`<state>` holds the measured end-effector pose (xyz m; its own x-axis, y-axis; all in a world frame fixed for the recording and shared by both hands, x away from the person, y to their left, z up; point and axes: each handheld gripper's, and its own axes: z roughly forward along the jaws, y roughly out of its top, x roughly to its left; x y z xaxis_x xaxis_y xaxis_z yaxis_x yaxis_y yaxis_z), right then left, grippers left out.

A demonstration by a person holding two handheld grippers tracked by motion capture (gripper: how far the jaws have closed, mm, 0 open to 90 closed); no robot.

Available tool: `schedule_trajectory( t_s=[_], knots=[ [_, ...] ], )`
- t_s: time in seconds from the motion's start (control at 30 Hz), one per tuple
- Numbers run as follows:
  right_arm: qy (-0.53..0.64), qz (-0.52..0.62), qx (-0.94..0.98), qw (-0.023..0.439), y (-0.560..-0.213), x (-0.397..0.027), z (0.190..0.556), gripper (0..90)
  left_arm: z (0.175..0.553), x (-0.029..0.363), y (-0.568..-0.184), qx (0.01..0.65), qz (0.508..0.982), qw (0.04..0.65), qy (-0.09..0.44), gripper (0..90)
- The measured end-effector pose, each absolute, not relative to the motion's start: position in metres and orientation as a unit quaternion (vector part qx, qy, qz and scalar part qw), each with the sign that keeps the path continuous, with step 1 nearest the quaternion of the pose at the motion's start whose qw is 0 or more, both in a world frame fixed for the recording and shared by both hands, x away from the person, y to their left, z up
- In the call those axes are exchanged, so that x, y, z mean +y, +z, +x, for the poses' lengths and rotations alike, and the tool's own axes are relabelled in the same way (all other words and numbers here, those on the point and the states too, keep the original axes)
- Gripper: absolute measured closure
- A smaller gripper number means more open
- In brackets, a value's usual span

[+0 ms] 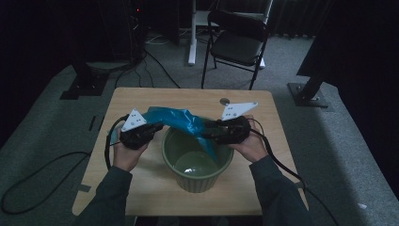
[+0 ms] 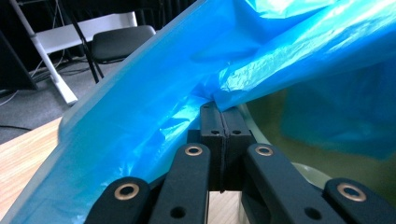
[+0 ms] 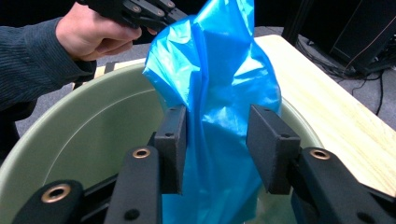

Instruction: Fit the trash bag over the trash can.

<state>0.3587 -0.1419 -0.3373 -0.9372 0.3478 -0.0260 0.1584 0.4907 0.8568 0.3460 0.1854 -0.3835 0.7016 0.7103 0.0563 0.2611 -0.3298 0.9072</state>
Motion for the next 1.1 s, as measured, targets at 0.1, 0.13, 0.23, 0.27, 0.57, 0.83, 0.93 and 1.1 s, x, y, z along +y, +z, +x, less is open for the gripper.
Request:
schedule_trajectory(
  t_s=[0.1, 0.13, 0.23, 0.27, 0.57, 0.83, 0.93, 1.1],
  knots=[
    [0.487, 0.145, 0.855, 0.103, -0.332, -0.147, 0.356, 56.1, 0.346, 0.186, -0.385, 0.311, 0.783, 0.487, 0.230, 90.0],
    [0.492, 0.148, 0.852, 0.103, -0.331, -0.148, 0.356, 56.5, 0.346, 0.186, -0.385, 0.311, 0.783, 0.486, 0.231, 90.0],
    [0.499, 0.160, 0.845, 0.107, -0.329, -0.150, 0.359, 66.7, 0.345, 0.184, -0.386, 0.308, 0.784, 0.488, 0.230, 90.0],
    [0.501, 0.166, 0.843, 0.108, -0.328, -0.150, 0.360, 68.0, 0.345, 0.183, -0.386, 0.307, 0.784, 0.488, 0.230, 90.0],
    [0.507, 0.172, 0.837, 0.111, -0.323, -0.133, 0.366, 72.5, 0.344, 0.176, -0.385, 0.298, 0.784, 0.494, 0.227, 90.0],
    [0.490, 0.160, 0.851, 0.096, -0.329, -0.106, 0.368, 66.3, 0.340, 0.171, -0.383, 0.288, 0.785, 0.497, 0.232, 90.0],
    [0.491, 0.152, 0.853, 0.089, -0.330, -0.100, 0.367, 65.4, 0.339, 0.169, -0.382, 0.286, 0.785, 0.499, 0.232, 90.0],
    [0.470, 0.153, 0.864, 0.093, -0.336, -0.091, 0.368, 69.1, 0.337, 0.166, -0.381, 0.280, 0.785, 0.501, 0.232, 90.0]
  ],
)
